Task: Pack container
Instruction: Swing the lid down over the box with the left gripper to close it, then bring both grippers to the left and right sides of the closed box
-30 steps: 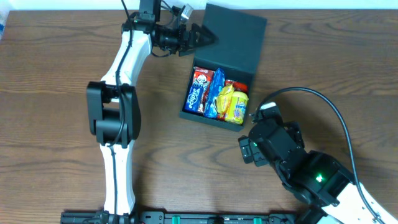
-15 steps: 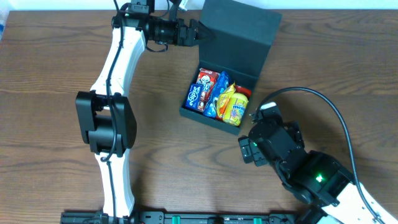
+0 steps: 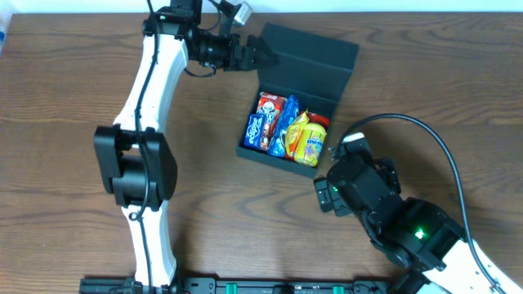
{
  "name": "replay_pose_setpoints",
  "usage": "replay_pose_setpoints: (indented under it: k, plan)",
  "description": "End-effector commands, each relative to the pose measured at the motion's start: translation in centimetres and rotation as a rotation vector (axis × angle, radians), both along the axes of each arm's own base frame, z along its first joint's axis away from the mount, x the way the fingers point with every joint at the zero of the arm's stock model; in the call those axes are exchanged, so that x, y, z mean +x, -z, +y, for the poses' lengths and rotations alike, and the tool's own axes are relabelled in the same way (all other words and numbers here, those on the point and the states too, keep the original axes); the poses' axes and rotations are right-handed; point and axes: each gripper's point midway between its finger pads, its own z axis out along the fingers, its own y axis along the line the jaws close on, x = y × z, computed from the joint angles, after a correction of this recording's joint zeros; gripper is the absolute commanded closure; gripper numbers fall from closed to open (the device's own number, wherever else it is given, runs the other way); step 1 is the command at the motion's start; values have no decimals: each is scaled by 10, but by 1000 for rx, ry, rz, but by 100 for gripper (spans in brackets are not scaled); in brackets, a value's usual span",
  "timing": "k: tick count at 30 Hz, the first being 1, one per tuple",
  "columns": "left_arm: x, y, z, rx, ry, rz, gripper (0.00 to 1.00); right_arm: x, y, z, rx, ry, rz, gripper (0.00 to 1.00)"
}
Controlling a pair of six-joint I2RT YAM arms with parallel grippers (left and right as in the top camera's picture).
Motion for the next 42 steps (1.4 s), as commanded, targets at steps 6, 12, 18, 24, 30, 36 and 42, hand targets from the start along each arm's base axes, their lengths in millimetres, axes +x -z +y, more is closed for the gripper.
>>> replay_pose_setpoints:
  k: [6, 12, 18, 24, 30, 36, 42]
  plan:
    - [-34, -50, 32, 241, -75, -124, 4, 2, -2, -1, 11, 30, -16, 1]
    - [-53, -76, 50, 329, -154, -154, 4, 2, -3, 0, 14, 30, -18, 1]
    - [-87, -78, 81, 498, -260, -54, 4, 9, -8, 10, 60, 22, -45, 1]
    - [-121, -80, 100, 609, -276, -9, 4, 20, 4, 21, 43, 22, -30, 1]
    - [-141, -75, 114, 671, -331, 1, 4, 40, 32, 28, -30, 51, 2, 1]
    - [-169, -45, 130, 727, -397, 28, 4, 64, 49, 20, -27, 131, 15, 1]
    - [-200, -5, 135, 716, -432, 58, 4, 79, 53, 21, 74, 149, 45, 1]
